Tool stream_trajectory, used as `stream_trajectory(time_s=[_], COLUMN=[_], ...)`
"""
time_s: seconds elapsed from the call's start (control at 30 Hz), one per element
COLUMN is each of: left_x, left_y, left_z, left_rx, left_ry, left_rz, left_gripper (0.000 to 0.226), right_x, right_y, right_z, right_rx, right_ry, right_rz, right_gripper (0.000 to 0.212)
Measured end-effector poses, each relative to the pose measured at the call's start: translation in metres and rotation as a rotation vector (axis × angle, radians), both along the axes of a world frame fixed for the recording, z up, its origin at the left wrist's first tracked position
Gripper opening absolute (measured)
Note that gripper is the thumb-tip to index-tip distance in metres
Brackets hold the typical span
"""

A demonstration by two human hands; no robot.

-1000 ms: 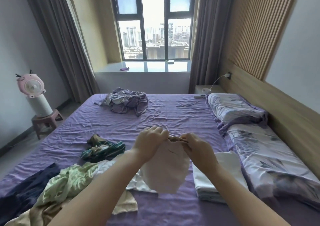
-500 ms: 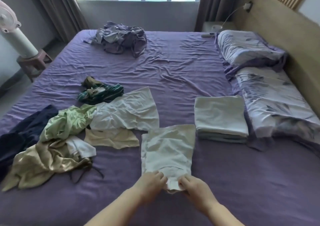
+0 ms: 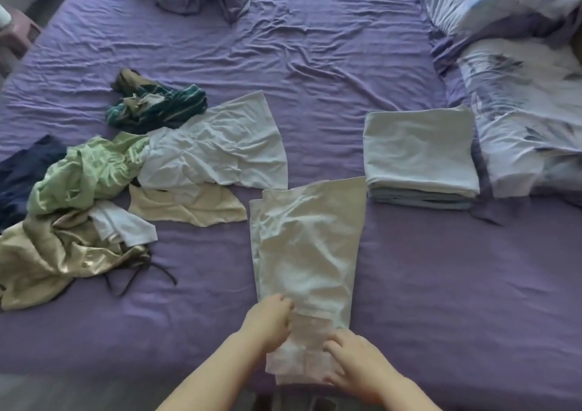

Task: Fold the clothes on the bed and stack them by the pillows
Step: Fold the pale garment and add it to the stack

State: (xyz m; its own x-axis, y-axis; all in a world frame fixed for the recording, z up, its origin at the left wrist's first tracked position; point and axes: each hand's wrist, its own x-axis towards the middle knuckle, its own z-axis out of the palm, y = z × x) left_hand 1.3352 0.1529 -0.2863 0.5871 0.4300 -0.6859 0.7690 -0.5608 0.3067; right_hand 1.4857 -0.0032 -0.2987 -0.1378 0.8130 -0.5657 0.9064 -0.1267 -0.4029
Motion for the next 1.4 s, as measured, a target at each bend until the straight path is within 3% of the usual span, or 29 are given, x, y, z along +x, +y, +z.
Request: stream_trajectory(time_s=[0.27, 0.4, 0.5, 0.57, 0.67, 0.8, 0.87, 0.93, 1.0, 1.1, 1.2, 1.3, 1.4], left_x=[0.036, 0.057, 0.062, 0.059, 0.049, 0.048, 0.052, 0.058, 0.072, 0.098, 0.095, 0.087, 0.095], left_y=[0.069, 0.092, 0.109, 0.114, 0.113, 0.118, 0.123, 0.126, 0.126, 0.129, 0.134, 0.136, 0.139], left_z=[-0.046, -0.069, -0.078, -0.078, -0.077, -0.082, -0.083, -0.084, -0.089, -0.102, -0.129, -0.143, -0.136], left_rx=[0.177, 0.252, 0.135, 0.098, 0.246, 0.351, 0.464, 0.637, 0.734, 0.62, 0.547, 0.532, 0.434], left_ry=[-0.116, -0.188, -0.326, -0.363, -0.252, -0.104, -0.097, -0.168, -0.299, -0.383, -0.264, -0.202, -0.066], left_rz=[0.399, 0.745, 1.067, 1.137, 1.091, 1.031, 0.957, 0.705, 0.322, 0.001, 0.082, 0.097, 0.084], left_gripper=[0.049, 0.055, 0.045, 0.026, 0.015, 0.017, 0.029, 0.053, 0.067, 0.055, 0.07, 0.077, 0.078], right_x=[0.047, 0.062, 0.066, 0.068, 0.07, 0.079, 0.088, 0.095, 0.097, 0.096, 0.102, 0.113, 0.123], right_y=[0.082, 0.115, 0.127, 0.13, 0.131, 0.144, 0.154, 0.162, 0.171, 0.185, 0.187, 0.181, 0.187], right_z=[-0.037, -0.067, -0.08, -0.082, -0.081, -0.083, -0.086, -0.094, -0.102, -0.101, -0.102, -0.104, -0.096], right_rx=[0.19, 0.185, 0.181, 0.174, 0.178, 0.183, 0.214, 0.198, 0.2, 0.248, 0.423, 0.591, 0.539], right_ry=[-0.108, -0.191, -0.211, -0.23, -0.272, -0.296, -0.296, -0.292, -0.292, -0.296, -0.285, -0.203, -0.01], right_rz=[-0.209, -0.297, -0.359, -0.387, -0.404, -0.452, -0.503, -0.492, -0.424, -0.317, -0.336, -0.59, -0.905], right_gripper=[0.054, 0.059, 0.063, 0.065, 0.063, 0.066, 0.07, 0.064, 0.068, 0.076, 0.075, 0.078, 0.084])
